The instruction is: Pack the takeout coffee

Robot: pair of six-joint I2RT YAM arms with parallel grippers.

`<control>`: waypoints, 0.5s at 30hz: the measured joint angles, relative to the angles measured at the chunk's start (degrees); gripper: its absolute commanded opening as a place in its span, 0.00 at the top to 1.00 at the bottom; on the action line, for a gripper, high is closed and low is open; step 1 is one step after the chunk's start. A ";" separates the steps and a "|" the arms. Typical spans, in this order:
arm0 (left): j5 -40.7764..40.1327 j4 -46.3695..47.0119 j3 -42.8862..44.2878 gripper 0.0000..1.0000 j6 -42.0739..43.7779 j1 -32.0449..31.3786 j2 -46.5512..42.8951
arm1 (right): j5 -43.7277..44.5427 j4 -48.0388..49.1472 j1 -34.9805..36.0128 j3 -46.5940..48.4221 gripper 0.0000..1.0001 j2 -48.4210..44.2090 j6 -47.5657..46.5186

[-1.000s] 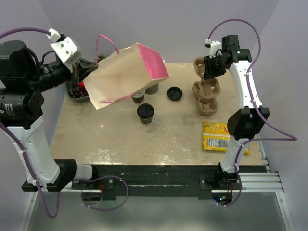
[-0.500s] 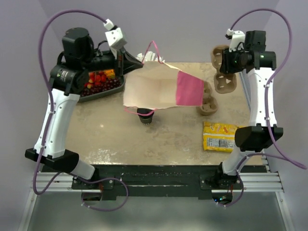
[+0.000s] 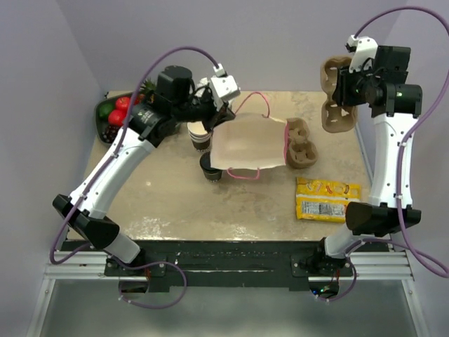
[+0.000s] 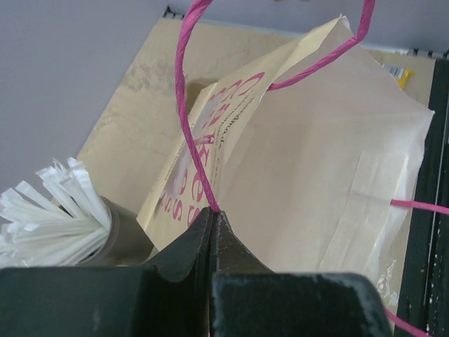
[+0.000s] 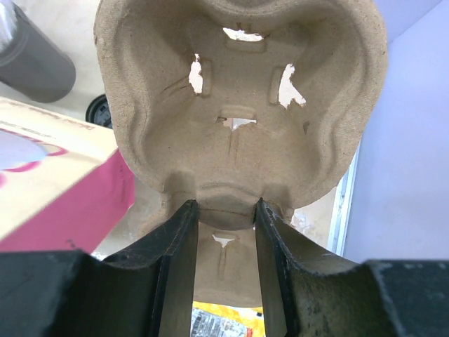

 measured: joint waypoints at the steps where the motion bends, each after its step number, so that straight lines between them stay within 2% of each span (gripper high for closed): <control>1: -1.03 0.20 -1.66 1.00 0.48 -0.92 -0.24 | -0.09 0.13 0.00 0.02 1.00 -0.28 0.11; 5: -6.34 1.57 -7.28 1.00 1.99 -4.70 -0.39 | -2.16 0.90 0.00 0.00 1.00 -1.99 0.15; 9: -9.75 2.78 -8.41 1.00 1.68 -6.10 0.33 | -7.19 2.43 0.00 -1.22 1.00 -5.55 -0.28; 15: -11.32 5.22 -8.41 1.00 -0.39 -6.16 2.12 | -16.22 6.84 -0.02 -8.04 1.00 -18.27 -2.21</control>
